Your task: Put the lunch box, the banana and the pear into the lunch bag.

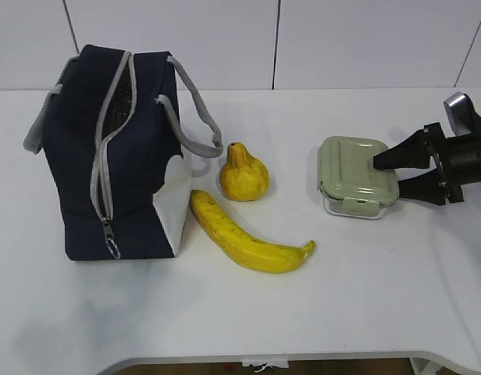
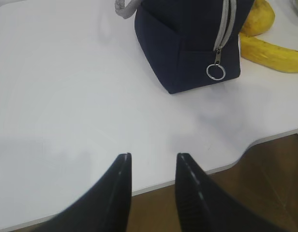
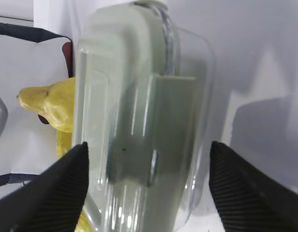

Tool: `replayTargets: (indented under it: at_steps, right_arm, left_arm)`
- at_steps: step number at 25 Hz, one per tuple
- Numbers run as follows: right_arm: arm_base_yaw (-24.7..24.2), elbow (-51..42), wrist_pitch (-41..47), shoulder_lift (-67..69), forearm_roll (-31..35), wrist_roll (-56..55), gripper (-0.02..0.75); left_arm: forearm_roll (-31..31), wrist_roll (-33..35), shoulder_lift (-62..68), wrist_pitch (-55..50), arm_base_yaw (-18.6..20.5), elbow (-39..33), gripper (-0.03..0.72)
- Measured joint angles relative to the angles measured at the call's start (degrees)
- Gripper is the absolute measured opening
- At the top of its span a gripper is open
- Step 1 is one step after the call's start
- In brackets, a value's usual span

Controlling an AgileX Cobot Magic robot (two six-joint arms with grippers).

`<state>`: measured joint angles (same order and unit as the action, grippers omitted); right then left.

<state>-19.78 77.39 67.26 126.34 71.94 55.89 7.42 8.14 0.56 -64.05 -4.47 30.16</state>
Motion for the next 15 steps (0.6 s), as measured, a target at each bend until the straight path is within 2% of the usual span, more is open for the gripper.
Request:
replayTargets:
  at_steps: [15]
  right_arm:
    - [0.8,0.0,-0.8,1.1,3.1,0.4,0.582]
  left_arm:
    - [0.0,-0.1,0.0,0.0,0.0,0.0,0.240]
